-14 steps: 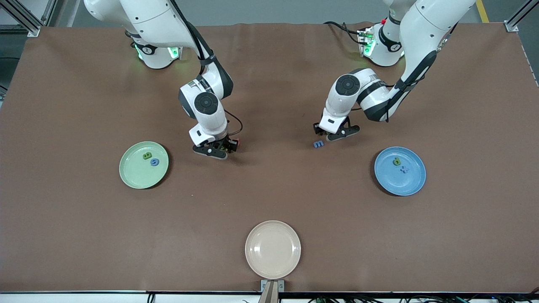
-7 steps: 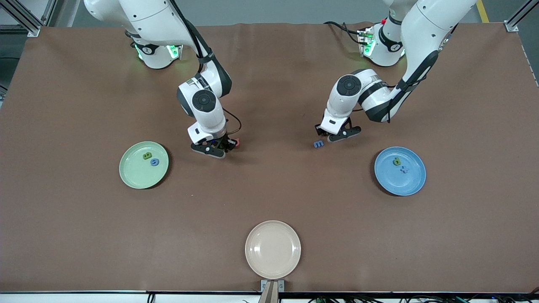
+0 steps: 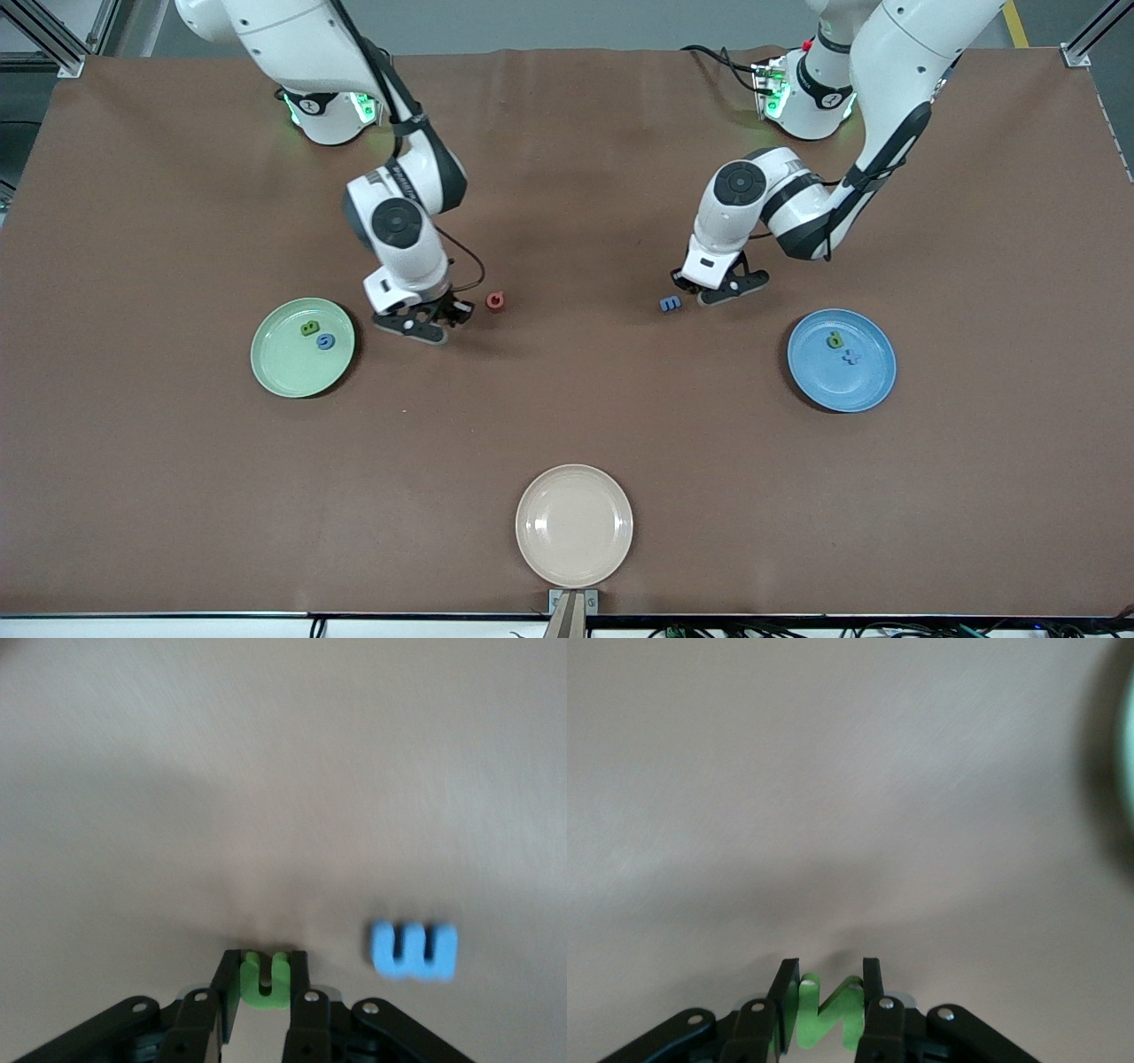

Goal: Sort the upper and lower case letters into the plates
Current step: 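Drop the N in the green plate while the left gripper drops u in blue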

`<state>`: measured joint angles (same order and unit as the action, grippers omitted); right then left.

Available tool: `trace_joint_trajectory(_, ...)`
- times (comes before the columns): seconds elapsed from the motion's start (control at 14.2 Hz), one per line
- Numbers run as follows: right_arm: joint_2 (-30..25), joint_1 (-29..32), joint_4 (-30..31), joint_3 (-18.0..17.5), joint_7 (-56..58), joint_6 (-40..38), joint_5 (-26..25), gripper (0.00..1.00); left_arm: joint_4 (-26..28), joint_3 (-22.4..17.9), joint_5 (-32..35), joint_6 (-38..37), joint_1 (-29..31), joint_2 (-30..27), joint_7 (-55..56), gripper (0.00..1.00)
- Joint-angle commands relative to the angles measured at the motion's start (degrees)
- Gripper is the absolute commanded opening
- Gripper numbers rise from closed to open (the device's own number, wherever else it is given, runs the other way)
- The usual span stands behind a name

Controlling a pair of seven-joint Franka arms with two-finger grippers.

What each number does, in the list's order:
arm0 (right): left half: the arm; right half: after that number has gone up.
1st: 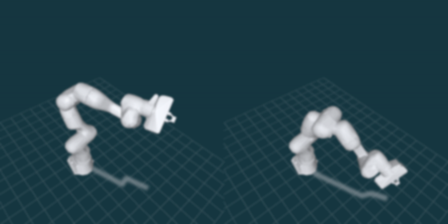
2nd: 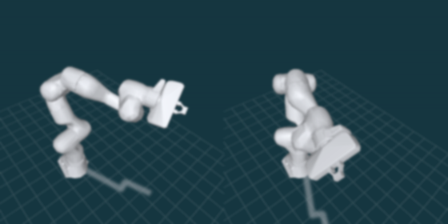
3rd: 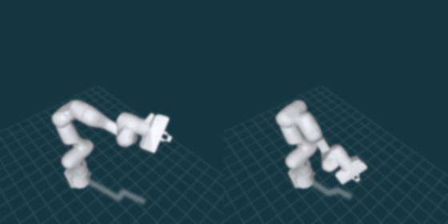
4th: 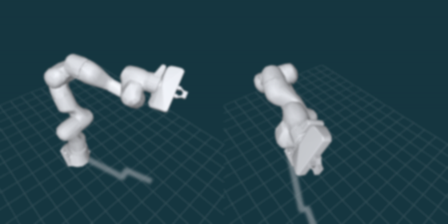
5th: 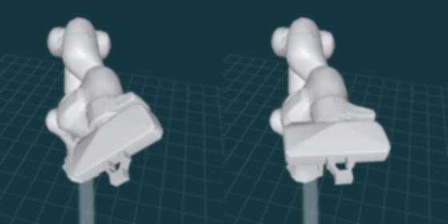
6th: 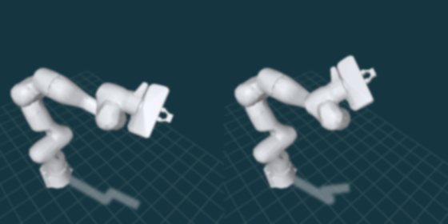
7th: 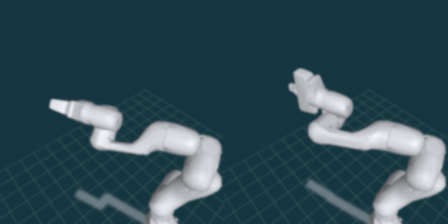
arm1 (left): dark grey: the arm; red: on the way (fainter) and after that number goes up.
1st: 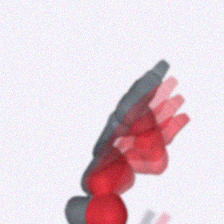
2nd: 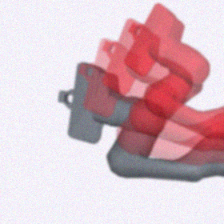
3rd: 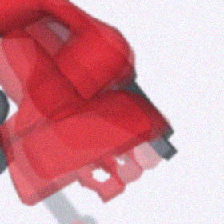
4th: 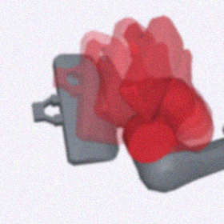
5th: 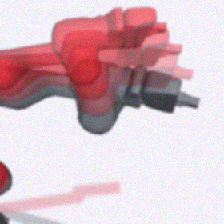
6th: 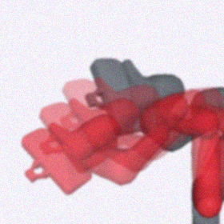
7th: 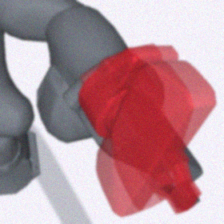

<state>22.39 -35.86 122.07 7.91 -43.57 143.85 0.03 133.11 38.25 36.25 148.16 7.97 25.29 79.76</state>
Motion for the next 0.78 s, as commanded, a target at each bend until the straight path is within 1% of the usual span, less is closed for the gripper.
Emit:
trace_joint_trajectory(0.0, -5.41, 6.39, 1.76, -0.79, 10.39, -4.27, 0.05, 0.0, -4.42, 0.25, 1.19, -5.5, 0.82, -2.26, -1.43, 0.13)
trace_joint_trajectory(0.07, -5.94, 8.76, 1.94, -0.79, 14.0, -4.54, 0.05, 0.0, -6.26, 0.25, 1.02, -6.38, 2.04, -2.26, -3.53, 0.13)
trace_joint_trajectory(0.35, -6.04, 17.47, 2.82, -0.7, 29.91, -4.02, 0.05, 0.0, -10.23, 0.43, 0.49, -6.74, 9.42, -2.26, -13.73, 0.12)
trace_joint_trajectory(0.56, -5.42, 23.98, 2.82, -0.7, 40.63, -1.56, 0.05, 0.01, -11.99, 0.16, 0.49, -6.74, 14.69, -0.77, -22.25, 0.13)
trace_joint_trajectory(0.71, -5.16, 26.7, 2.82, -0.7, 43.82, -1.47, 0.05, 0.01, -12.61, -0.01, 0.66, -6.66, 17.86, 0.81, -27.35, 0.13)
